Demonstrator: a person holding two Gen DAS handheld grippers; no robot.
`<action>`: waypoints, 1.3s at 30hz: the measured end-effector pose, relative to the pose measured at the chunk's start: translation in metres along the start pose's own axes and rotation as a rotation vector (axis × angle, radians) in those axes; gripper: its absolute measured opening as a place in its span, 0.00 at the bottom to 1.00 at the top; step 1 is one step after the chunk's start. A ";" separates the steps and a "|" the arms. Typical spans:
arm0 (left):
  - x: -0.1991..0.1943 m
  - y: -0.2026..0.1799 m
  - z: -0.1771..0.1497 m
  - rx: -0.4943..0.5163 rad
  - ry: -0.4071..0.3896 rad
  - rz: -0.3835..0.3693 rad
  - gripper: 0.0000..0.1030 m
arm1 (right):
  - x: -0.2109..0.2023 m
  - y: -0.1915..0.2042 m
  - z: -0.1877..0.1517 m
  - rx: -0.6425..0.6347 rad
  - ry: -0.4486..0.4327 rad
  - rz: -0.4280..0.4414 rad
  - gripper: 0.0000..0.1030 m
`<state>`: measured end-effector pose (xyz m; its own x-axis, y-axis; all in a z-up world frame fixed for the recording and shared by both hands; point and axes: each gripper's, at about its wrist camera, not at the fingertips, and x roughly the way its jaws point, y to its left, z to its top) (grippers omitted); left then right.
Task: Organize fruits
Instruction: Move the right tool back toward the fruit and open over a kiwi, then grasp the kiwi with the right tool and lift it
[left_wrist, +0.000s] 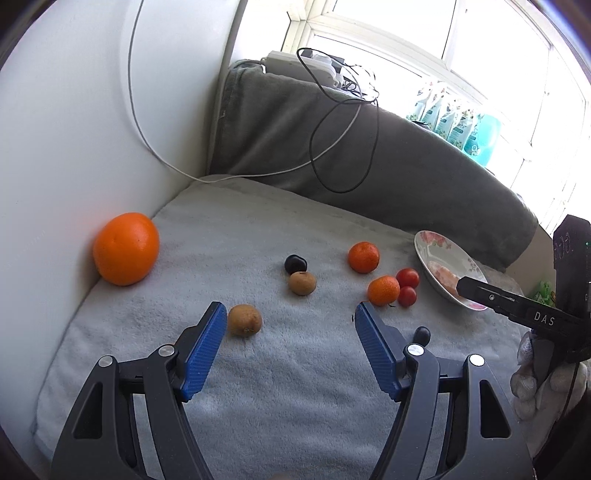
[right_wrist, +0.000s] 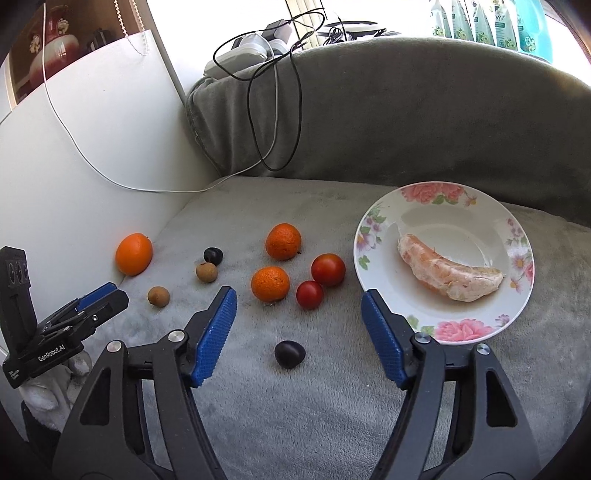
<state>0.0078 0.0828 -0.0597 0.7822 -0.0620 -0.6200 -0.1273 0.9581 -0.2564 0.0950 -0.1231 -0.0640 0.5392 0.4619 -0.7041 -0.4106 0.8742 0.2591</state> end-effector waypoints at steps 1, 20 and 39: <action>0.000 0.002 -0.001 -0.004 0.004 0.004 0.70 | 0.003 -0.001 -0.001 0.003 0.009 -0.001 0.62; 0.032 0.030 -0.005 -0.059 0.081 0.010 0.65 | 0.051 -0.012 -0.002 0.022 0.107 -0.066 0.38; 0.053 0.030 -0.008 -0.050 0.133 0.026 0.48 | 0.076 -0.001 0.005 -0.022 0.132 -0.089 0.34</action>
<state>0.0407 0.1056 -0.1066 0.6910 -0.0770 -0.7188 -0.1793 0.9450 -0.2736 0.1397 -0.0878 -0.1145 0.4735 0.3583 -0.8046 -0.3827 0.9065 0.1785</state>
